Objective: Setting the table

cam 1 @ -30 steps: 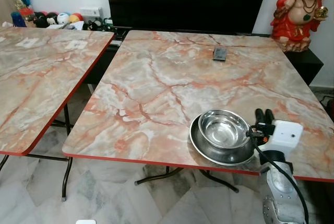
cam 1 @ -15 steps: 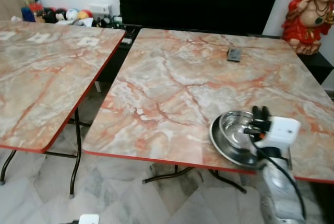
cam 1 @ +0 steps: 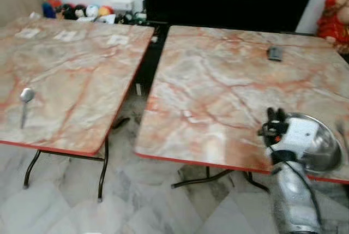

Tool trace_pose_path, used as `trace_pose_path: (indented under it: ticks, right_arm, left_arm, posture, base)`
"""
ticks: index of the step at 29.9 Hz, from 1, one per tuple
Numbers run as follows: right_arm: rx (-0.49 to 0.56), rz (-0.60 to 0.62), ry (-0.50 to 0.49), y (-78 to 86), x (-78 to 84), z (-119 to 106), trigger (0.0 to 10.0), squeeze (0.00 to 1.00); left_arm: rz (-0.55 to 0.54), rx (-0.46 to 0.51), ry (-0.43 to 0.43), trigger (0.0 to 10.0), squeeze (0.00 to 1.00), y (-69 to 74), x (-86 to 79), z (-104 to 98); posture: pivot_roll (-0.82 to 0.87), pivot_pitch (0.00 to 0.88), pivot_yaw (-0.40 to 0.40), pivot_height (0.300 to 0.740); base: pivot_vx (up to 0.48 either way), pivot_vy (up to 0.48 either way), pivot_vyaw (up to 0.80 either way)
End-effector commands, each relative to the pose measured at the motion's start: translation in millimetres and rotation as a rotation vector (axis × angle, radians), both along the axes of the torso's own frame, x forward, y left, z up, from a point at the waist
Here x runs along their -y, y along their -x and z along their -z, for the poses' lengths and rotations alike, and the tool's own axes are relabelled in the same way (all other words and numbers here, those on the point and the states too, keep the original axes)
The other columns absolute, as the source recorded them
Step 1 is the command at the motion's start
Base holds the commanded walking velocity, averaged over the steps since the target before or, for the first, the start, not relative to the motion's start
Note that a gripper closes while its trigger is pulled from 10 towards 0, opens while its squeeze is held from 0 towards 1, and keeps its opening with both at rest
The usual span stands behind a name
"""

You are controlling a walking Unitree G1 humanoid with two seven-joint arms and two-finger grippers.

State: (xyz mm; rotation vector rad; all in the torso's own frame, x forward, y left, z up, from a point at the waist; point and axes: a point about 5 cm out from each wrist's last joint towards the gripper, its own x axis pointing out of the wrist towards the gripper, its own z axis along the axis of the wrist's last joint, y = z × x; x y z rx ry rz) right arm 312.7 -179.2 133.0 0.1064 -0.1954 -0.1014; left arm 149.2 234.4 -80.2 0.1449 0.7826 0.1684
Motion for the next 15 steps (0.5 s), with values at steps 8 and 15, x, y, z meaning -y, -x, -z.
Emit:
trace_pose_path:
  ticks: [8, 15]
  right_arm:
    - [0.004, 0.023, 0.0, -1.9, 7.0, -3.8, 10.0, 0.0]
    - [0.002, 0.022, 0.001, -2.3, 6.3, -3.1, 10.0, 0.0]
  left_arm:
    - [-0.004, -0.048, 0.032, 10.0, 0.0, 9.3, 4.1, 6.0]
    - [-0.003, -0.066, 0.036, 10.0, 0.0, 13.6, 6.6, 8.5]
  posture:
    - [-0.01, 0.079, -0.013, 0.74]
    - [-0.01, 0.069, -0.012, 0.74]
  base:
    - [0.0, 0.48, 0.0]
    - [0.0, 0.48, 0.0]
